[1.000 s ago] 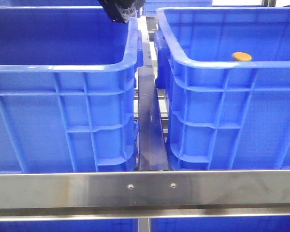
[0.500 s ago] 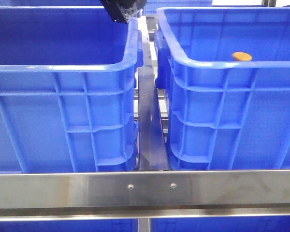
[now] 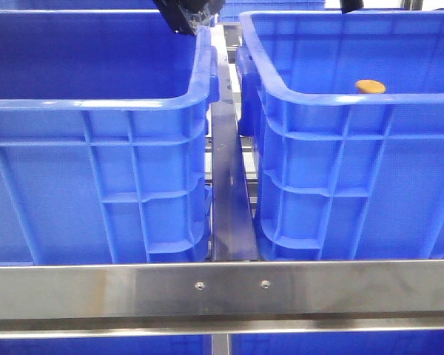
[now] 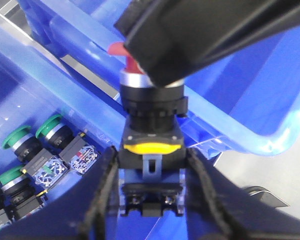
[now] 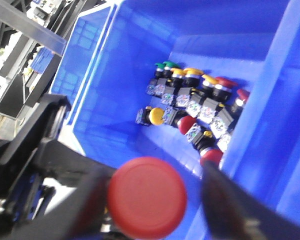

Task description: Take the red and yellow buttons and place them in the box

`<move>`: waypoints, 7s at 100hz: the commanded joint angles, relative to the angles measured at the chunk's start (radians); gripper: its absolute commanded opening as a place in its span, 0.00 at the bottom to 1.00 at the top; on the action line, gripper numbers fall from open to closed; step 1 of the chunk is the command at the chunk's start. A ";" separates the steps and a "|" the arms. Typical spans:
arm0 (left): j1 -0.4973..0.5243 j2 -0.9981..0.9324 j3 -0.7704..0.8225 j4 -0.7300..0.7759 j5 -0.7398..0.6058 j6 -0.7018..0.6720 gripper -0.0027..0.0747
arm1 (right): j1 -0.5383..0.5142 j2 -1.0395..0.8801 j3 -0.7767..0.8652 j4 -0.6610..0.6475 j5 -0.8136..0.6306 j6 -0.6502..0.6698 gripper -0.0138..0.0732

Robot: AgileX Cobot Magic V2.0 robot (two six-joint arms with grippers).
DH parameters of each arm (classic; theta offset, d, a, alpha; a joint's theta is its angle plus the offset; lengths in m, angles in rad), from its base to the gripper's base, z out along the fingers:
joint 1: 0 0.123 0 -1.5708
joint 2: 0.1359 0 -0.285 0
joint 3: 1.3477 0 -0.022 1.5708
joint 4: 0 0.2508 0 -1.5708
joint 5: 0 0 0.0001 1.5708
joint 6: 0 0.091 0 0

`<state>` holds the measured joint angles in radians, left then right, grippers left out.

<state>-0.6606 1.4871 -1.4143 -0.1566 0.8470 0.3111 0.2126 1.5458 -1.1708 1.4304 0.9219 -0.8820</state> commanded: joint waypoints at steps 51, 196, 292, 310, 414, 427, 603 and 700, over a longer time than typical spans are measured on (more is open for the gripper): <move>-0.008 -0.043 -0.031 -0.028 -0.033 -0.001 0.91 | -0.004 -0.035 -0.037 0.065 0.035 0.000 0.38; -0.008 -0.043 -0.031 -0.020 -0.004 -0.001 0.90 | -0.260 0.119 -0.202 -0.604 -0.734 -0.011 0.38; -0.008 -0.043 -0.031 -0.020 -0.004 -0.001 0.90 | -0.260 0.294 -0.202 -0.605 -0.774 -0.011 0.52; -0.008 -0.043 -0.031 -0.020 -0.002 -0.001 0.90 | -0.260 0.283 -0.202 -0.605 -0.766 -0.011 0.59; -0.008 -0.043 -0.029 -0.018 -0.049 -0.001 0.81 | -0.260 -0.037 -0.194 -0.604 -0.650 -0.011 0.20; -0.008 -0.057 -0.025 -0.017 -0.108 -0.010 0.61 | -0.260 -0.131 -0.144 -0.604 -0.663 -0.011 0.08; -0.008 -1.069 0.947 0.157 -0.591 -0.039 0.01 | -0.260 -1.442 0.755 -0.550 -0.496 -0.011 0.08; 0.053 -1.087 0.947 0.157 -0.601 -0.041 0.01 | -0.260 -1.442 0.755 -0.550 -0.492 -0.011 0.08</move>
<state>-0.6439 0.4072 -0.4383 0.0000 0.3268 0.2829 -0.0410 0.0922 -0.3900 0.8574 0.4803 -0.8895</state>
